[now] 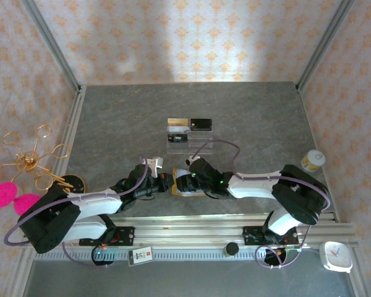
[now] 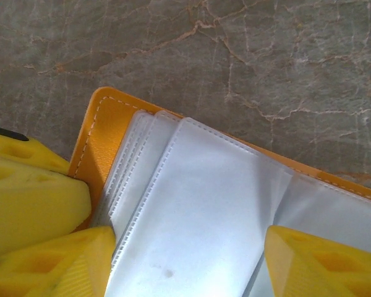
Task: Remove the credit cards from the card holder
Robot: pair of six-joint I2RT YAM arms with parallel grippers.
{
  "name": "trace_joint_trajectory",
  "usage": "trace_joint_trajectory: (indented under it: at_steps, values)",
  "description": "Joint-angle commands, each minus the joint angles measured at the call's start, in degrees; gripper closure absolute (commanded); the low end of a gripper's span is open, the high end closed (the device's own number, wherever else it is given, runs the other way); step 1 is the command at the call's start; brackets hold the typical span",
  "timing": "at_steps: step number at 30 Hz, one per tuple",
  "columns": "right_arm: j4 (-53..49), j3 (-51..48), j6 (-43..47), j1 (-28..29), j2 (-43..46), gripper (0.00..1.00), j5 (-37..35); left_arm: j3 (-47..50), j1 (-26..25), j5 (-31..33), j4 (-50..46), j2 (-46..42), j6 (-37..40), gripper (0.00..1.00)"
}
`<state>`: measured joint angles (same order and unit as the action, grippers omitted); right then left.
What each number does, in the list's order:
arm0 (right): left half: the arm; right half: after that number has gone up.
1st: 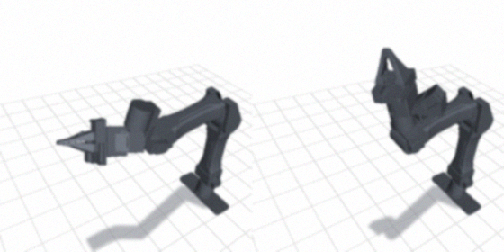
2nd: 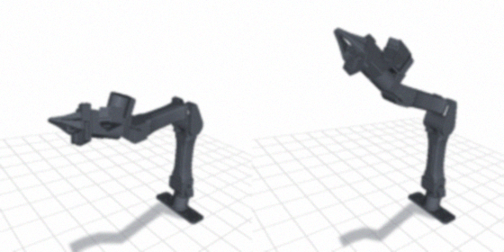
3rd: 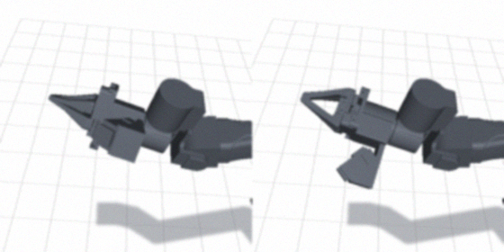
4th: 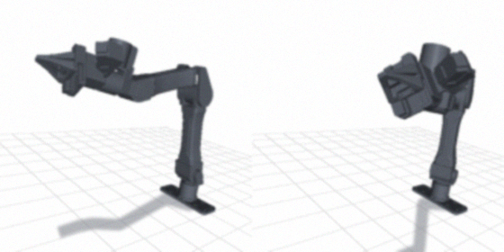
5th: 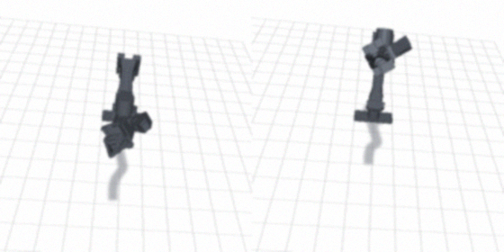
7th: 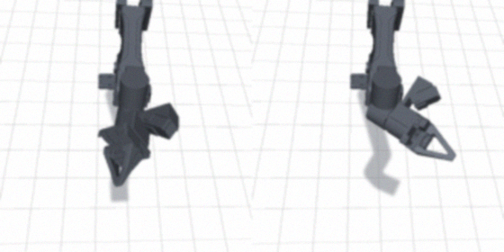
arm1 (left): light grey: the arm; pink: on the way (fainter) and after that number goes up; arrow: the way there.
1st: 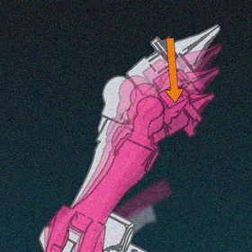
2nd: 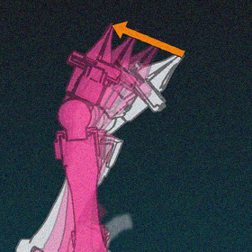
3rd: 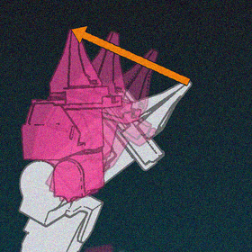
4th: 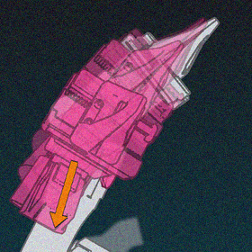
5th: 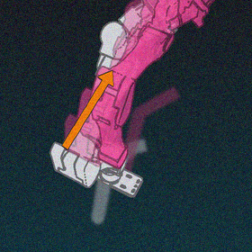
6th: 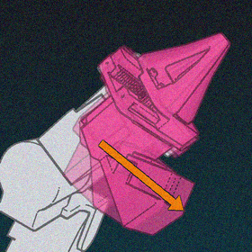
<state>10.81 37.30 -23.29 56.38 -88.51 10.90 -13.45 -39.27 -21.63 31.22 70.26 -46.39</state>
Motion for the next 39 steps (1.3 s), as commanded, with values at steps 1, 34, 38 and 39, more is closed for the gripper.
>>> trace_joint_trajectory:
  at_steps: [1,34,38,39]
  values:
    - [-2.0,-0.3,-0.6,0.2,-2.3,0.34,-3.9,-0.7,-0.3,-2.5,4.4,-0.4,-0.5,1.00]
    - [-7.8,-2.3,-3.1,-2.3,15.5,0.35,-6.5,0.6,-0.2,-3.5,5.4,-1.3,-1.8,1.00]
    - [-4.0,1.3,-2.7,-0.2,6.4,0.34,-5.5,0.6,-0.2,-3.5,5.3,-1.3,-1.8,1.00]
    - [-3.8,1.8,-3.0,-0.1,4.6,0.34,-5.9,0.6,-0.2,-3.5,5.2,-1.2,-1.8,1.00]
